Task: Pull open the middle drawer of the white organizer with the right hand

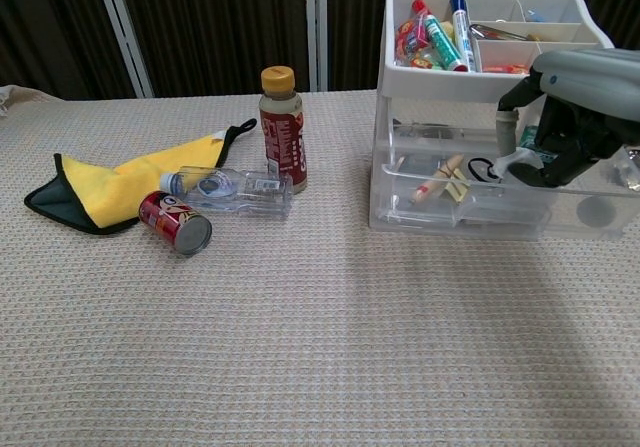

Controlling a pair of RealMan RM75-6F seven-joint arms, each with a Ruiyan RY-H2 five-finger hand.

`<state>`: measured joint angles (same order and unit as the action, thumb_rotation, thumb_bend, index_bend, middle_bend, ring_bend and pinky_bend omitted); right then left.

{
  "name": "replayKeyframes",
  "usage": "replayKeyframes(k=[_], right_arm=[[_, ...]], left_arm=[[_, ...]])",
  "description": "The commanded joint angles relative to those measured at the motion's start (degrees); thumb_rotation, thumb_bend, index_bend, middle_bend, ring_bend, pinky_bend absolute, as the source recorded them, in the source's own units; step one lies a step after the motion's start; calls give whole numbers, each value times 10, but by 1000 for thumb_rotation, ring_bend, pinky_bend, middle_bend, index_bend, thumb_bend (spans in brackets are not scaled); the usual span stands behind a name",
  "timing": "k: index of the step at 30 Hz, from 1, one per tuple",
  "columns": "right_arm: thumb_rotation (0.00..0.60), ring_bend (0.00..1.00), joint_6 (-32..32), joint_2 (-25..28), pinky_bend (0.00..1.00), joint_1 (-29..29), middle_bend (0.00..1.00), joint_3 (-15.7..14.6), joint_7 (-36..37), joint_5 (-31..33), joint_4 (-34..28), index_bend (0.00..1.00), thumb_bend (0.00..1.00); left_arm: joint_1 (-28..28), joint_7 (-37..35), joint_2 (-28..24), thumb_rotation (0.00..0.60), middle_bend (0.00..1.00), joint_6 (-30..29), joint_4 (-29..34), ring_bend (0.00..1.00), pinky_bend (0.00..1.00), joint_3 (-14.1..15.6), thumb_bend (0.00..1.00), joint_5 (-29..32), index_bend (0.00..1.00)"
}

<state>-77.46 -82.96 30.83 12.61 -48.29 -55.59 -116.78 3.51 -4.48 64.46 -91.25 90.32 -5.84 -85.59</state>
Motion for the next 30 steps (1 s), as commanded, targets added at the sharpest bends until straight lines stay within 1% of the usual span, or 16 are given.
replayKeyframes(k=[1, 6, 10, 13, 18, 22, 27, 30], right_arm=[[600, 1000, -3, 0, 634, 1, 1000, -3, -2, -1, -2, 582, 360], [600, 1000, -13, 4, 634, -1, 1000, -7, 1, -18, -13, 584, 360], [600, 1000, -47, 14, 634, -14, 1000, -13, 16, -66, -32, 587, 359], [600, 1000, -61, 28, 633, -24, 1000, -14, 30, -89, -51, 582, 357], [600, 1000, -94, 67, 634, -51, 1000, -15, 67, -131, -82, 574, 348], [600, 1000, -115, 110, 634, -79, 1000, -17, 110, -155, -98, 571, 335], [600, 1000, -136, 149, 633, -108, 1000, -12, 164, -162, -81, 572, 330], [600, 1000, -128, 166, 633, -121, 1000, -8, 210, -139, -48, 566, 327]], left_arm=[[0, 0, 0, 600, 0, 0, 0, 0, 0, 0, 41, 0, 0], [0, -1, 0, 600, 0, 0, 0, 0, 0, 0, 41, 0, 0], [0, -1, 0, 600, 0, -1, 0, 0, 0, 0, 42, -2, 0], [0, 0, 0, 600, 0, -1, 0, 0, 0, 0, 42, -2, 0], [-1, 1, 0, 600, 0, -3, 1, 0, 0, 0, 42, -2, 0], [-1, 4, 0, 600, 0, -3, 2, 0, 0, 1, 42, -2, 0], [-1, 8, 1, 600, 0, -4, 3, 0, 0, 1, 41, -3, 0], [0, 13, 3, 600, 0, -1, 3, 0, 0, 2, 42, -3, 0]])
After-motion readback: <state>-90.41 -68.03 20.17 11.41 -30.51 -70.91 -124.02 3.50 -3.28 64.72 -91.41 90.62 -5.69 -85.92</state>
